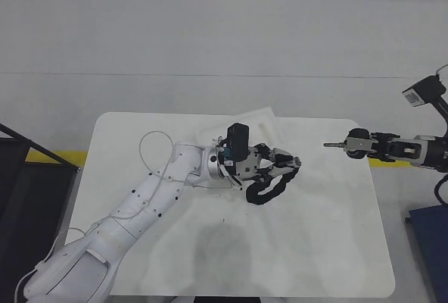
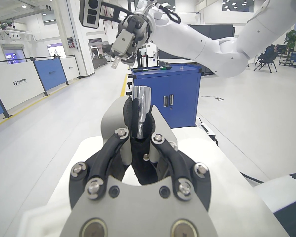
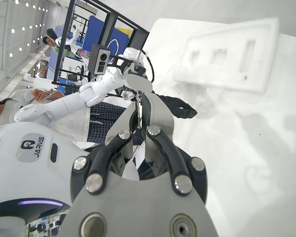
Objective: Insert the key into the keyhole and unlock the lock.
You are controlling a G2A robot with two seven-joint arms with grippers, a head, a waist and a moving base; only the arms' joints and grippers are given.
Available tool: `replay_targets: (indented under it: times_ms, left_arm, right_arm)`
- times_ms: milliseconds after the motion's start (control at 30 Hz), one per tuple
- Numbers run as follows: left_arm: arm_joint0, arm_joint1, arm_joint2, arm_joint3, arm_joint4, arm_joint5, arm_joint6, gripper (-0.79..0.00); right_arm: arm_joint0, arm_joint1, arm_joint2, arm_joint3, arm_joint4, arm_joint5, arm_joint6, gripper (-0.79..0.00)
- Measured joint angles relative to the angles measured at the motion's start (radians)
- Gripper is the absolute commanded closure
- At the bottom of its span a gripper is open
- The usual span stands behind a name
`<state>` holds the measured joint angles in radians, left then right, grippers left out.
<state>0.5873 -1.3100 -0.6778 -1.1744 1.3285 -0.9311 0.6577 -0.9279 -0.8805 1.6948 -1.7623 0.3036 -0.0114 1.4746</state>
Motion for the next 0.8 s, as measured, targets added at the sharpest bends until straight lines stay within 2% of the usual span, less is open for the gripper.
replay_targets:
  times_ms: [167, 533, 733, 800]
  left_arm:
    - [-0.045, -0.032, 0.045, 0.052, 0.059, 0.033, 0.049, 0.0]
    - [-0.11, -0.109, 0.127, 0.171, 0.096, 0.097, 0.154, 0.0]
    - [-0.134, -0.14, 0.15, 0.219, 0.118, 0.119, 0.198, 0.0]
    - [-0.136, -0.143, 0.151, 0.224, 0.121, 0.123, 0.203, 0.0]
  right_arm:
    - [-0.009, 0.014, 0.017, -0.061, -0.009, 0.064, 0.043, 0.0]
    - [-0.076, 0.04, 0.045, -0.193, -0.086, 0.214, 0.014, 0.0]
    - [-0.09, 0.046, 0.059, -0.207, -0.096, 0.237, 0.008, 0.0]
    - [-0.09, 0.046, 0.058, -0.207, -0.096, 0.237, 0.008, 0.0]
